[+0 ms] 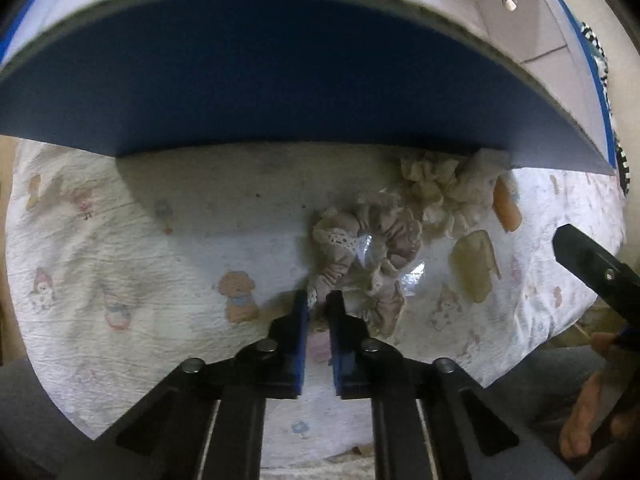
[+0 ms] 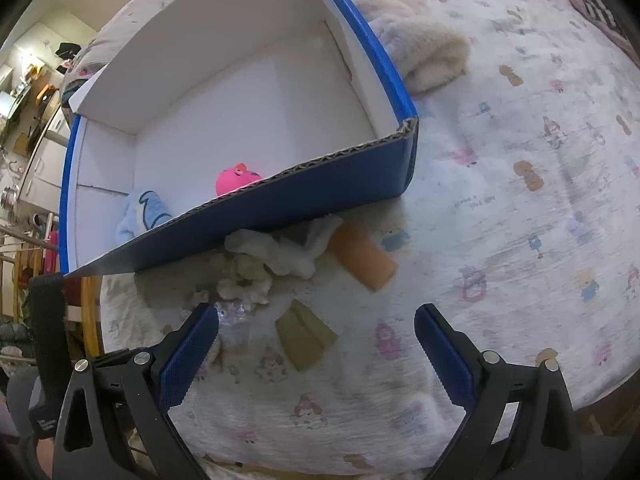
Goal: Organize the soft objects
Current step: 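Grasp the lace scrunchie with the left tool while the right tool grasps the tan sponge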
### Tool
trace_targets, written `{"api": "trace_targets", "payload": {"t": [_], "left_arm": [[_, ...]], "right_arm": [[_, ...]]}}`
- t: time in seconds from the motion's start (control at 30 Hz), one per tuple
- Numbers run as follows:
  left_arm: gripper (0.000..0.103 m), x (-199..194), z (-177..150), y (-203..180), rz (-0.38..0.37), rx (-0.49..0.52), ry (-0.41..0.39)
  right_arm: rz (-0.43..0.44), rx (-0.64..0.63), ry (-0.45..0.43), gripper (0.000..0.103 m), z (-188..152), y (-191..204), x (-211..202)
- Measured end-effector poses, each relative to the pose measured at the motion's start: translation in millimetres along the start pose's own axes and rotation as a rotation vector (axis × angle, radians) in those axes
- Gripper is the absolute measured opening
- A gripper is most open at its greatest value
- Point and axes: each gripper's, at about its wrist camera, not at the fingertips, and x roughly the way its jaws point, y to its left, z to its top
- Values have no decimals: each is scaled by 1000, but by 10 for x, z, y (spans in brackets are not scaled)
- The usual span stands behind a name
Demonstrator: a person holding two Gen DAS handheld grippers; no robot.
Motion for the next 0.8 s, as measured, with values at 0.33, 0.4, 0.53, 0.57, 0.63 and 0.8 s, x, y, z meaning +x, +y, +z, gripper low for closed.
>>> {"api": "trace_targets", "payload": {"t": [0.33,0.4,0.53,0.57,0.63,0.8], "left_arm": [[5,-544,-104,234,88,-11,-193],[5,-625,-105,279,117,-15,-228],[5,-629,-101,403,123,-44,-223],[5,-612,-97,415,121,-50,-216],[5,-610,-86,434,116,-58,-210],[5,-623,-74,414,115,-47,-216]], "right_arm": [[23,20,70,103,15,4,145],[32,9,100,102,5,32,210],[23,-35,160,78,-33,128,383],[12,-44,168,78,-40,141,417],[-22,-71,179,77,-48,192,499],[-109,-151,194,60,-81,284,660]]}}
